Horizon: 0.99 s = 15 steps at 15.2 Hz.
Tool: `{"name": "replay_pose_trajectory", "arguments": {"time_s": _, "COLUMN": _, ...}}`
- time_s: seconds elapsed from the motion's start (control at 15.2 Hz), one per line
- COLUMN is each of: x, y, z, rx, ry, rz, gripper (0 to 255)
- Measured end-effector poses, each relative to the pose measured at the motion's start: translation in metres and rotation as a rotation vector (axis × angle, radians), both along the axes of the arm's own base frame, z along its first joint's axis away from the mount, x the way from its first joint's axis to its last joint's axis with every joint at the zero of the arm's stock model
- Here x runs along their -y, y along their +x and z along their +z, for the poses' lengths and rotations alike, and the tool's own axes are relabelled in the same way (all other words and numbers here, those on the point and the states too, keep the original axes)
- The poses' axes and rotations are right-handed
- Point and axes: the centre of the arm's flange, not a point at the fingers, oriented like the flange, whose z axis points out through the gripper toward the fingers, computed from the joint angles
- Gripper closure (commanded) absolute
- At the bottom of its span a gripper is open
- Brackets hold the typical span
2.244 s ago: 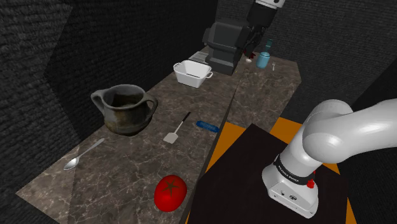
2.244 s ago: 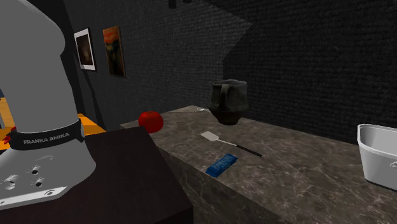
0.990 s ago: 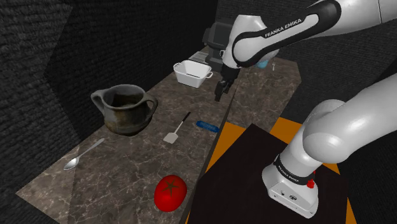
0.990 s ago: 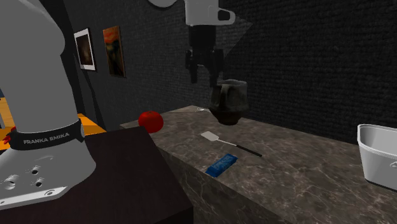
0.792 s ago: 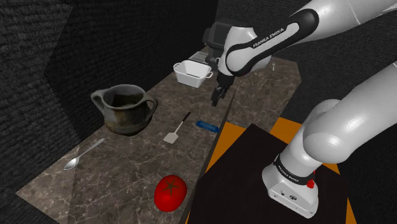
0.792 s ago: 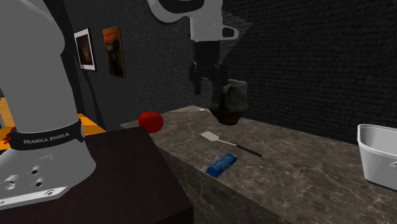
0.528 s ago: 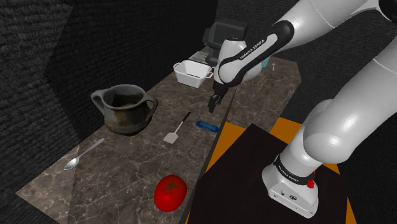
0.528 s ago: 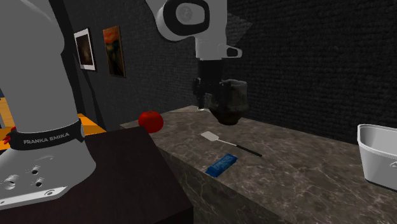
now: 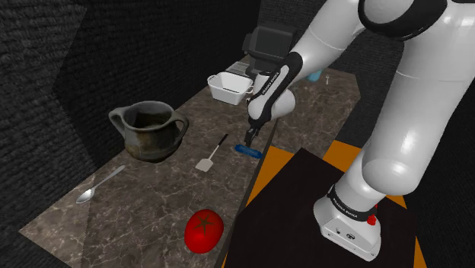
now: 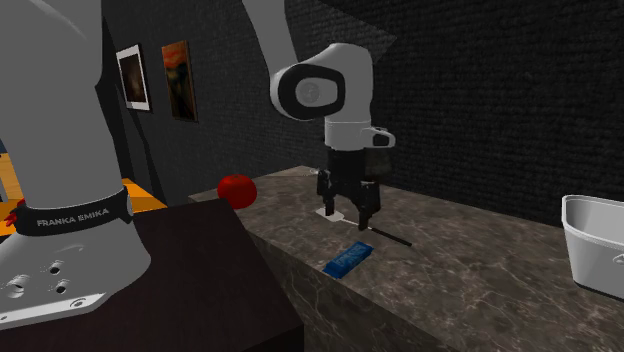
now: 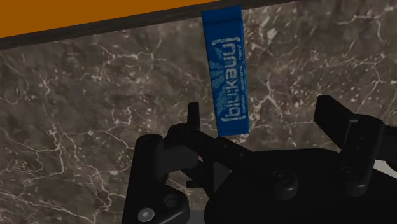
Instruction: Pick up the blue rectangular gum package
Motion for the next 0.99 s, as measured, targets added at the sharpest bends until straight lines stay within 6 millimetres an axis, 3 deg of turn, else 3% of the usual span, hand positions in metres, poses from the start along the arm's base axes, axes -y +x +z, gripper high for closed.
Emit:
{"name": "replay_pose_trajectory", "arguments": {"time_s": 0.26, "x": 0.007, "y": 0.011, "z": -0.047, "rx": -0.009, "ry": -0.012, "rz": 0.022, "gripper": 0}}
{"name": "replay_pose_trajectory", "arguments": {"time_s": 0.79, "x": 0.007, "y": 0.013, "z": -0.088, "rx": -0.01, "ry": -0.013, "rz": 0.026, "gripper": 0}}
{"name": "replay_pose_trajectory", "arguments": {"time_s": 0.86, "x": 0.007, "y": 0.013, "z": -0.089, "rx": -0.01, "ry": -0.014, "rz": 0.026, "gripper": 255}}
{"name": "replay_pose_trajectory", "arguments": {"time_s": 0.99, "x": 0.005, "y": 0.013, "z": -0.089, "rx": -0.009, "ry": -0.012, "rz": 0.029, "gripper": 255}}
